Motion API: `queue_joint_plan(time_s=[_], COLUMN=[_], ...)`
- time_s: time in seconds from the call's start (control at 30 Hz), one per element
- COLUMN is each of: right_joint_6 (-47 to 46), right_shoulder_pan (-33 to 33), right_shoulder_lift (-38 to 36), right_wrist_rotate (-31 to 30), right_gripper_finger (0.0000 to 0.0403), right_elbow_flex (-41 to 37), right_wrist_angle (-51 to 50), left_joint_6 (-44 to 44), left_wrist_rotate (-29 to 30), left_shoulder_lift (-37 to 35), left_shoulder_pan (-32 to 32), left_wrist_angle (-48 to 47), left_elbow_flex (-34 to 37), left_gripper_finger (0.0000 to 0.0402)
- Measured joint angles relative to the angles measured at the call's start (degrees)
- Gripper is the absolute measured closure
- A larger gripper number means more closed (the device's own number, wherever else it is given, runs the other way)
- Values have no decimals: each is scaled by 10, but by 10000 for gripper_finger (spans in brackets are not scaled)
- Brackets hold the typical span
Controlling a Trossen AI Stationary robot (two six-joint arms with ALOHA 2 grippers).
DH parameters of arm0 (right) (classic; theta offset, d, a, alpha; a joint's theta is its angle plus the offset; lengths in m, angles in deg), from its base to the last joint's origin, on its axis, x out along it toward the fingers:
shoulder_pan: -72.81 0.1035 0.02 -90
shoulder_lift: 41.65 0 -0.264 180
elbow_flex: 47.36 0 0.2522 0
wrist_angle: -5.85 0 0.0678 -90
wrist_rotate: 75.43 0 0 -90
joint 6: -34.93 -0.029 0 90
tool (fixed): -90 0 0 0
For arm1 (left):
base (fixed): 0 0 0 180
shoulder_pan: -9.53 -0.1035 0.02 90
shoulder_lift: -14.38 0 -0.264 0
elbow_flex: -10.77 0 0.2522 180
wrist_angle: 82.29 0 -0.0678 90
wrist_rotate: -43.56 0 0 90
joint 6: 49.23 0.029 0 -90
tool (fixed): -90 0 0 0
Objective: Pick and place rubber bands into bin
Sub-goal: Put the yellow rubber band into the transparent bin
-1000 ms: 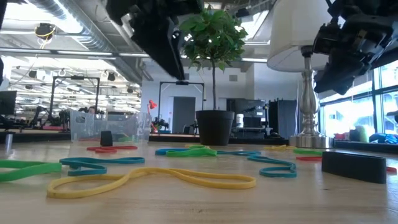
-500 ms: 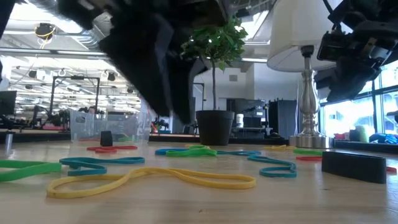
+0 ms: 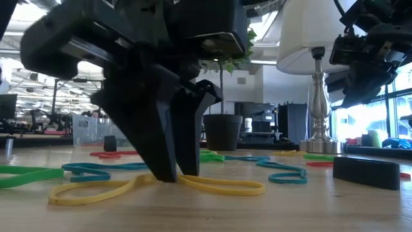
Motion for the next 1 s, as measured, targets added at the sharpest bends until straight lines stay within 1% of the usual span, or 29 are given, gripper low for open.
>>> queue_joint_plan(time_s=[0.07, 0.17, 0.2, 0.23, 0.37, 0.5, 0.87, 1.0], right_joint_6=[0, 0, 0, 0, 0, 0, 0, -1], right_shoulder_pan=[0, 0, 0, 0, 0, 0, 0, 0], right_shoulder_lift=[0, 0, 0, 0, 0, 0, 0, 0], right_wrist_rotate=[0, 0, 0, 0, 0, 0, -1, -2], right_gripper_finger=[397, 397, 397, 397, 397, 397, 397, 397], right_elbow_flex=[0, 0, 0, 0, 0, 0, 0, 0], right_wrist_angle=[0, -1, -2, -4, -7, -11, -13, -14], left_joint_6=[-2, -13, -17, -18, -18, 1, 31, 31], left_wrist_rotate=[3, 5, 5, 5, 7, 38, 130, 165], left_shoulder_lift=[0, 1, 1, 1, -7, -41, -203, -258], left_shoulder_pan=[0, -1, -2, -2, -7, -15, -77, -109], left_wrist_angle=[-3, -15, -19, -20, -24, -61, -135, -200], left_elbow_flex=[0, 0, 0, 0, 2, 7, 3, 3], left_gripper_finger=[289, 365, 383, 390, 399, 400, 400, 400])
